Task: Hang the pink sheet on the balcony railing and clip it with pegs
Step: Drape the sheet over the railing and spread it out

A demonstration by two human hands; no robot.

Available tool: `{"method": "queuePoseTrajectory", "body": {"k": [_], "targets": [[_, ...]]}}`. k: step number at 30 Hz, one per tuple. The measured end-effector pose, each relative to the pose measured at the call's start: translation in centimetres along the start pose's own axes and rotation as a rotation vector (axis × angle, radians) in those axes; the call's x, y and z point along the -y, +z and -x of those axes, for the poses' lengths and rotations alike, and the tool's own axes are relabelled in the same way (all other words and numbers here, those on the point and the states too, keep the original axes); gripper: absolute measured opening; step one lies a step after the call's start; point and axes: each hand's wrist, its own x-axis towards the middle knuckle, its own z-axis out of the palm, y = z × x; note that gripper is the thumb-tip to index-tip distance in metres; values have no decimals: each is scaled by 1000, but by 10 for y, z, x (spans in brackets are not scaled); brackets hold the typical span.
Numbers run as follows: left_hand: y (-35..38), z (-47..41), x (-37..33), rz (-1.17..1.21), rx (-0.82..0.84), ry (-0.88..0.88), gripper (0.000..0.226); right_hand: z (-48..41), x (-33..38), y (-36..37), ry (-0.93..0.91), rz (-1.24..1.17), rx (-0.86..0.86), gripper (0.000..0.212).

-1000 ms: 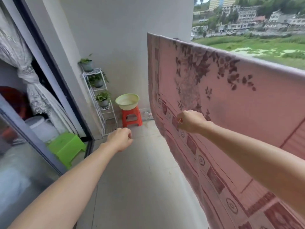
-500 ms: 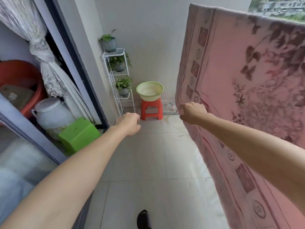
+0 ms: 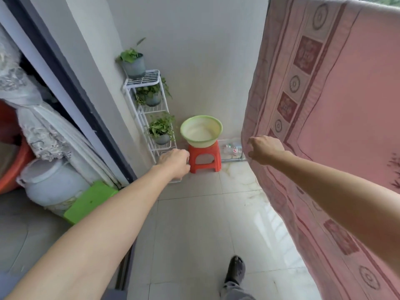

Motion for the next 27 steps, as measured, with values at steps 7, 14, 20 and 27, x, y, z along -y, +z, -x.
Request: {"method": "queuePoseTrajectory", "body": {"k": [7,14,20,27], "targets": [[-22,-179,6,-13,-8,26,24,-164,-53,5,38,-8,10,30],[-73,-335,7,-3,-70,44,28,-311,-97,-38,58,19,-43,19],[-93,-465,12,17,-73,125,28,-407,-124,-59,95,34,-98,36],[-139,-627,12,30,-88,318,31,-509,-154,-109,232,32,-313,35]]}}
